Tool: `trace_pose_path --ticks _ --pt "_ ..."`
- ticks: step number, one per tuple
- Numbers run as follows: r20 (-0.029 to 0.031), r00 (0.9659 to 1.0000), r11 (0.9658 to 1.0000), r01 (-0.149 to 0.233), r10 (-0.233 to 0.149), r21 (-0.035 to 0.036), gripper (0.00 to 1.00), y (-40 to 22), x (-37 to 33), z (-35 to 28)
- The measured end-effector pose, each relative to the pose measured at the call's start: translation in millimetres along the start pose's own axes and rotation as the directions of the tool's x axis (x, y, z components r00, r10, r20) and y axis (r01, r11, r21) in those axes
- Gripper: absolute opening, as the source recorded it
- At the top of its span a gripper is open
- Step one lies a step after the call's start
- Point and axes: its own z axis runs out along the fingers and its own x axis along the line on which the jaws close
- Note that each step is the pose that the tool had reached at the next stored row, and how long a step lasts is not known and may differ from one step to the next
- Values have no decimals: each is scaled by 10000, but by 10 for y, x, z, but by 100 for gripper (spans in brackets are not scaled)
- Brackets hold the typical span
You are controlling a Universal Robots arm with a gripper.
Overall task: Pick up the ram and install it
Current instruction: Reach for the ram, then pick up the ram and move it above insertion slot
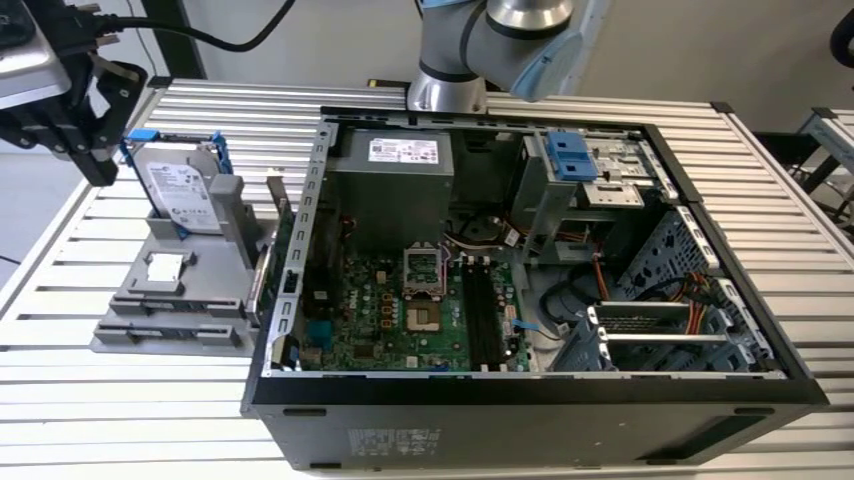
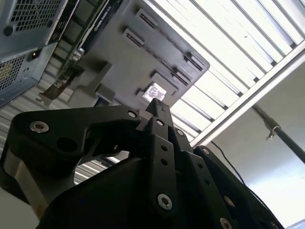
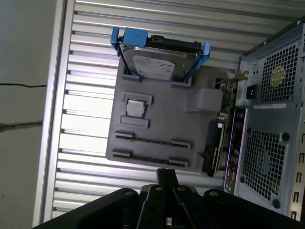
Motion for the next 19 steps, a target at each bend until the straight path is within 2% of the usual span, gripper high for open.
trace_pose_path --ticks 5,9,15,19 --pt "-29 9985 9985 555 -555 2 0 0 0 -3" --pt "-58 9937 9937 1119 -1119 7 0 0 0 -5" --pt "-99 9809 9810 1941 -1941 6 0 1 0 -9" --pt "-126 9679 9680 2509 -2509 -1 0 1 0 -12"
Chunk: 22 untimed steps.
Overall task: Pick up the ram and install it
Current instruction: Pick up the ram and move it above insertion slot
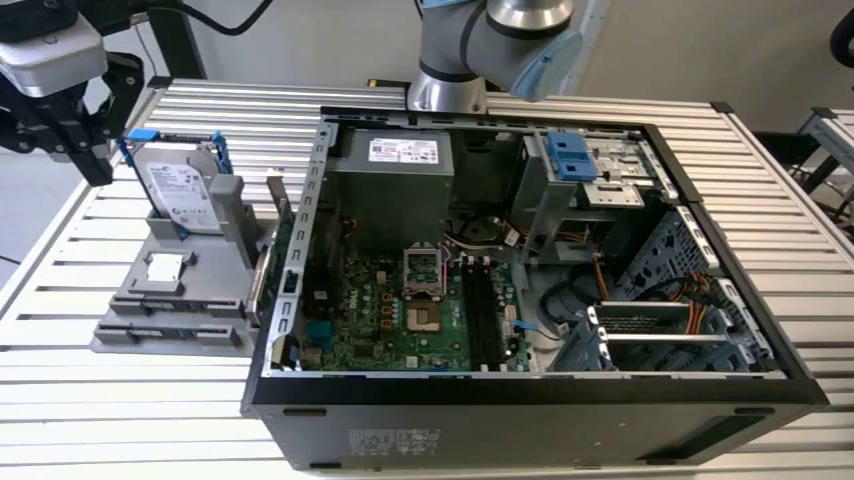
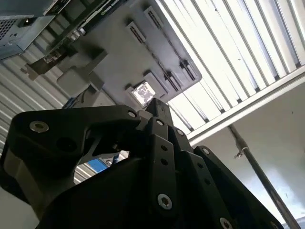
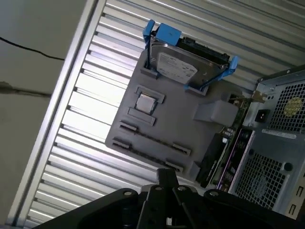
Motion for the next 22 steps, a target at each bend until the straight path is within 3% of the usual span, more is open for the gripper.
trace_pose_path --ticks 5,10,16,18,22 --pt "-34 9972 9972 749 -749 -6 0 0 0 -3" --pt "-66 9887 9887 1496 -1496 -15 0 0 0 -6" --pt "-98 9728 9728 2315 -2315 -33 0 0 0 -9" --pt "-108 9660 9661 2581 -2582 -40 0 1 0 -10" --pt "-130 9494 9495 3138 -3138 -54 0 0 0 -11"
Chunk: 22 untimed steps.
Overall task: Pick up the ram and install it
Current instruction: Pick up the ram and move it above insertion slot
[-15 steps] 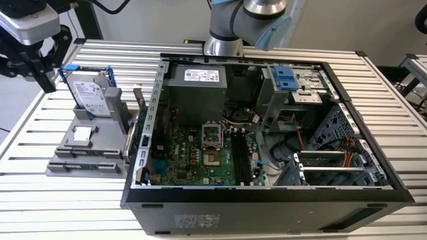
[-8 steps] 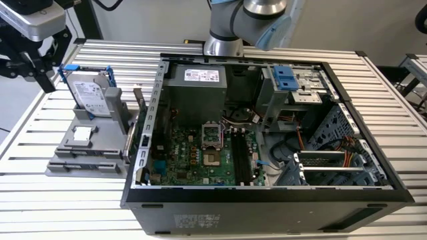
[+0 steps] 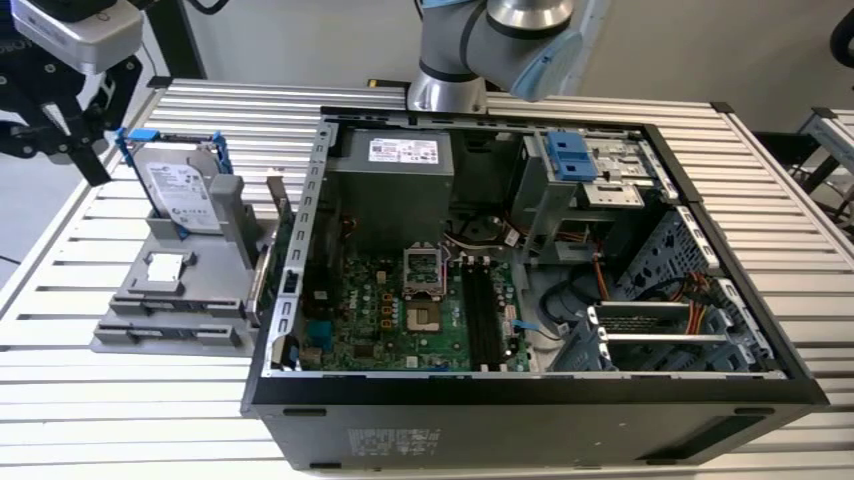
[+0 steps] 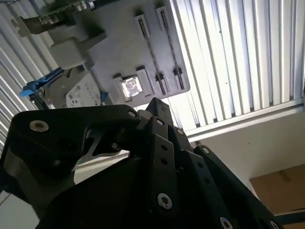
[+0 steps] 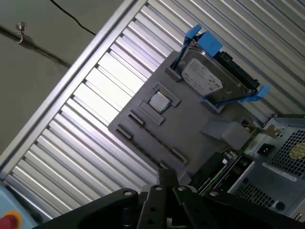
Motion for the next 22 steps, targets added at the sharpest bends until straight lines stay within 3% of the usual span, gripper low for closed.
trace_pose_path --ticks 5,10,14,22 --pt "-34 9972 9972 752 -752 -7 0 0 0 -1" --pt "-70 9876 9876 1568 -1568 -17 0 0 0 -1" --pt "-103 9742 9743 2253 -2253 -28 0 0 0 -1" --pt "-136 9391 9392 3434 -3434 -43 0 0 0 -1"
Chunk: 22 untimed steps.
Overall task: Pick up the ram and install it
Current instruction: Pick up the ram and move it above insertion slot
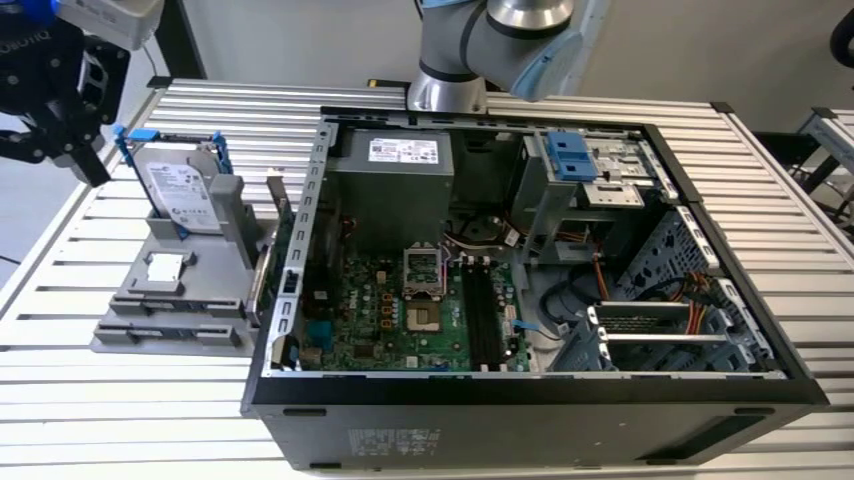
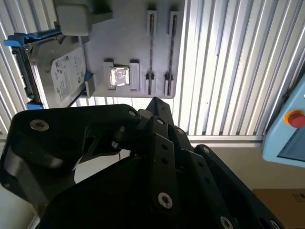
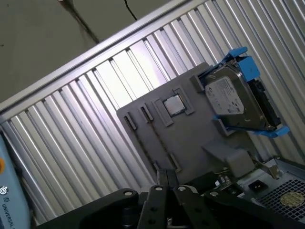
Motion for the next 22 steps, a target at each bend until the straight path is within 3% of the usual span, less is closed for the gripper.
trace_pose_path --ticks 3,7,11,14,17,20,22 --pt "23 9995 9995 317 -317 58 0 1 -1 -1" --pt "112 9975 9973 692 -695 241 0 1 -1 0" --pt "105 9919 9917 1260 -1263 256 0 1 -2 -1" --pt "88 9836 9833 1801 -1803 245 0 3 -1 0" --pt "71 9721 9719 2341 -2344 233 0 2 -1 0" --pt "55 9582 9581 2857 -2859 220 0 2 -1 0" --pt "44 9468 9467 3215 -3217 210 0 2 -2 0"
